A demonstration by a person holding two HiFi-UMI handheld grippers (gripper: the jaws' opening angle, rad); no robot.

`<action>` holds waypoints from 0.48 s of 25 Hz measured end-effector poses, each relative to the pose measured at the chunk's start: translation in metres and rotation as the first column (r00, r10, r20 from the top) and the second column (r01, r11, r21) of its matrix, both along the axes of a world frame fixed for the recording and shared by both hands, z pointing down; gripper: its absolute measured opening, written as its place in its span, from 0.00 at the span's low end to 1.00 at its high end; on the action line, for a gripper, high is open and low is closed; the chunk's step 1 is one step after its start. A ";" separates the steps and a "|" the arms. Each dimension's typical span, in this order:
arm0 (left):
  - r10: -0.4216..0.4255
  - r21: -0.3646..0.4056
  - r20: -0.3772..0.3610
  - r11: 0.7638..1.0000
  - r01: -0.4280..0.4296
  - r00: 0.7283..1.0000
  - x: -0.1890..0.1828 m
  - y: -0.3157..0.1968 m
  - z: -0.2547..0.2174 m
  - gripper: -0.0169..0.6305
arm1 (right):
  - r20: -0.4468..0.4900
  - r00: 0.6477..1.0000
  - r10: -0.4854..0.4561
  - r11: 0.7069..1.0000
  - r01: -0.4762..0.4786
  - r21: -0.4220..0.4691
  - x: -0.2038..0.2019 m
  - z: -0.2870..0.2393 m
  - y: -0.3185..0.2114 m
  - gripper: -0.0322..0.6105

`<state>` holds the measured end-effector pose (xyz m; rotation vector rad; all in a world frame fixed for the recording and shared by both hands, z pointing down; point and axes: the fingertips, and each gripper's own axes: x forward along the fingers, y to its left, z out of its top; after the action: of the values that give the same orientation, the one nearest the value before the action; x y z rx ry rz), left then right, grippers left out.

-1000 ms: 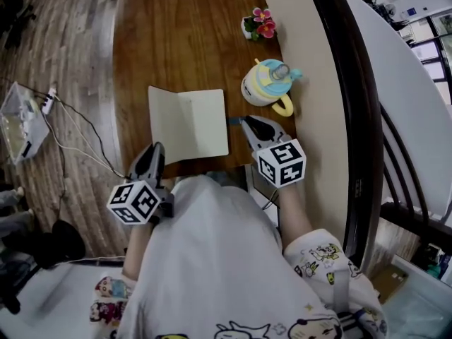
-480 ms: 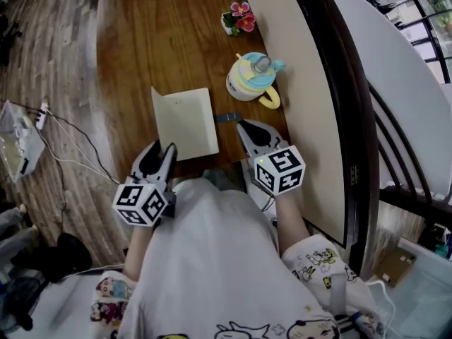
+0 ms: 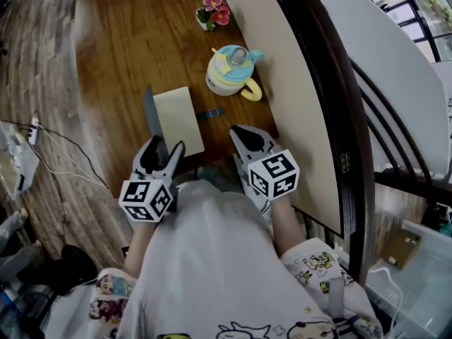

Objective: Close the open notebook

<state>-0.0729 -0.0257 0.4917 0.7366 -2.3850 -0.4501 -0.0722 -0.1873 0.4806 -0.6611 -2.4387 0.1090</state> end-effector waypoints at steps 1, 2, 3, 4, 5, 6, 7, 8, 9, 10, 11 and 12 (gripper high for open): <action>0.006 -0.016 0.002 1.000 -0.006 1.000 0.000 -0.005 0.002 0.47 | -0.001 1.000 0.004 1.000 -0.004 0.000 0.002 0.001 -0.003 0.07; 0.012 -0.032 0.004 0.999 -0.012 1.000 -0.001 -0.010 0.004 0.47 | -0.002 1.000 0.008 1.000 -0.008 -0.001 0.003 0.001 -0.005 0.07; 0.017 -0.046 0.006 0.999 -0.017 1.000 -0.001 -0.014 0.006 0.48 | -0.004 1.000 0.012 1.000 -0.012 -0.002 0.004 0.001 -0.008 0.07; 0.021 -0.058 0.008 0.998 -0.020 1.000 -0.001 -0.017 0.007 0.49 | -0.005 1.000 0.015 1.000 -0.015 -0.001 0.005 0.001 -0.010 0.07; 0.023 -0.068 0.010 0.997 -0.022 1.000 -0.002 -0.020 0.009 0.49 | -0.007 1.000 0.019 1.000 -0.019 0.000 0.006 0.002 -0.013 0.07; 0.025 -0.078 0.011 0.997 -0.024 1.000 -0.002 -0.023 0.011 0.50 | -0.009 1.000 0.023 1.000 -0.023 0.002 0.007 0.002 -0.015 0.07; 0.025 -0.087 0.012 0.996 -0.024 1.000 -0.002 -0.026 0.013 0.50 | -0.010 1.000 0.027 1.000 -0.027 0.002 0.008 0.003 -0.018 0.07; 0.026 -0.097 0.012 0.995 -0.025 1.000 -0.002 -0.029 0.015 0.50 | -0.011 0.999 0.032 0.999 -0.032 0.003 0.009 0.003 -0.021 0.07; 0.028 -0.109 0.014 0.994 -0.027 1.000 -0.002 -0.032 0.018 0.50 | -0.013 0.999 0.038 0.999 -0.038 0.003 0.011 0.004 -0.024 0.07; 0.031 -0.124 0.016 0.992 -0.029 0.999 -0.003 -0.036 0.020 0.50 | -0.016 0.999 0.043 0.999 -0.043 0.003 0.012 0.005 -0.028 0.07; 0.033 -0.142 0.019 0.989 -0.030 0.999 -0.003 -0.038 0.022 0.51 | -0.019 0.999 0.047 0.999 -0.047 0.003 0.013 0.006 -0.030 0.07; 0.032 -0.162 0.023 0.986 -0.028 0.999 -0.003 -0.041 0.025 0.51 | -0.023 0.998 0.052 0.999 -0.052 0.004 0.015 0.008 -0.033 0.07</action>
<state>-0.0757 -0.0662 0.5162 0.7073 -2.3970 -0.2327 -0.0575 -0.2205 0.4882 -0.5923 -2.4338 0.1328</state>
